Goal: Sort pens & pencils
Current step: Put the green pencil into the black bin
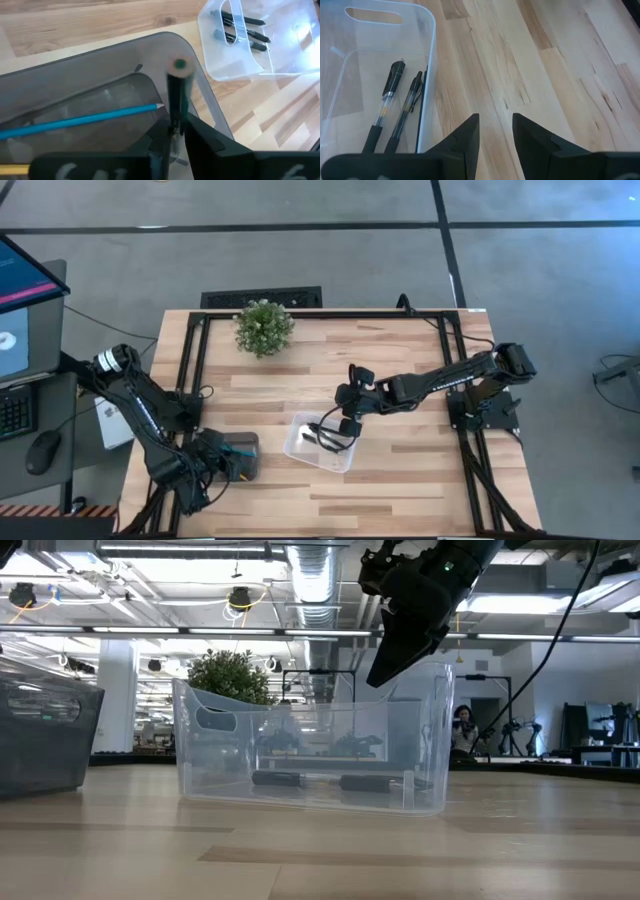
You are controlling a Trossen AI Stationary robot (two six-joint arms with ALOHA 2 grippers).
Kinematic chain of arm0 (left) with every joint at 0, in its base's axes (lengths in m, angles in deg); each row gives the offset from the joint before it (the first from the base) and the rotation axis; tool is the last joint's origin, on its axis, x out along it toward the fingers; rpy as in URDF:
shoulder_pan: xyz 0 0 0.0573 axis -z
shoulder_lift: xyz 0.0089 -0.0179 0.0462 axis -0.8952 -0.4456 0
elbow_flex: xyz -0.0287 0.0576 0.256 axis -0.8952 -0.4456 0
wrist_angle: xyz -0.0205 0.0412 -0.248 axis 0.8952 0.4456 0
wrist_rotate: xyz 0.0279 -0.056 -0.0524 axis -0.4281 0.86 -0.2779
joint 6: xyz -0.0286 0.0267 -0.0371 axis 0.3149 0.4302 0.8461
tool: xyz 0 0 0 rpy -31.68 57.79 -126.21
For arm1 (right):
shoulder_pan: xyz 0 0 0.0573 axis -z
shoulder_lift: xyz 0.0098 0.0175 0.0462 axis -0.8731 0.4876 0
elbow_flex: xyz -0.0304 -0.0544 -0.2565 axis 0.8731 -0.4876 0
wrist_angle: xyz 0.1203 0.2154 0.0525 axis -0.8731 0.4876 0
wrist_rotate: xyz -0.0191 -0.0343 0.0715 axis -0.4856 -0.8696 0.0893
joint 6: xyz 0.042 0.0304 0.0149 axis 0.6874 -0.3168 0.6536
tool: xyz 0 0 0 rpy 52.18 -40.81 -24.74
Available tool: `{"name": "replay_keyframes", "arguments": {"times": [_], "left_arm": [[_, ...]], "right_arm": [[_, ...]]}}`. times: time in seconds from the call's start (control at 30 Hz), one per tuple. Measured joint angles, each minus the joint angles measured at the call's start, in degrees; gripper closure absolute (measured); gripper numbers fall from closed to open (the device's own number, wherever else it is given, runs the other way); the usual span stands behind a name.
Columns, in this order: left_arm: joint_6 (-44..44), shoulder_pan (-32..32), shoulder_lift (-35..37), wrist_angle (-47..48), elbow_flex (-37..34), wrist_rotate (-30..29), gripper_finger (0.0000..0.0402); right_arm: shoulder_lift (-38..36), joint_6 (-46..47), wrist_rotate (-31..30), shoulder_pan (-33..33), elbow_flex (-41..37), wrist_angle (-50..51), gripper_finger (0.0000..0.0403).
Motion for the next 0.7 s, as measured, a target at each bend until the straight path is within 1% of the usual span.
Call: {"name": "replay_keyframes", "arguments": {"times": [0.17, 0.33, 0.43, 0.6, 0.67, 0.7], "left_arm": [[0.0, 0.0, 0.0, -0.1, 0.0, 0.2, 0.0339], [-0.1, 0.0, 0.0, -1.3, 0.0, 0.9, 0.0324], [-0.1, 0.0, 0.0, -1.2, 0.0, 2.1, 0.0317], [-0.1, 0.0, 0.0, -1.2, 0.0, 2.2, 0.0311], [-0.4, 0.0, 0.0, -1.0, 0.0, 1.8, 0.0310], [-1.0, 0.0, 0.0, -0.5, 0.0, 0.5, 0.0310]], "right_arm": [[0.0, 0.0, 0.0, 0.0, 0.0, 0.0, 0.0265], [0.0, 0.0, 0.0, 0.0, 0.0, 0.0, 0.0264], [0.0, -0.1, 0.0, 0.0, 0.0, 0.0, 0.0266], [0.0, -0.1, 0.0, 0.0, 0.0, 0.0, 0.0264], [0.0, -0.1, 0.0, 0.0, 0.0, 0.0, 0.0264], [0.0, -0.1, 0.0, 0.0, 0.0, 0.0, 0.0264]]}}
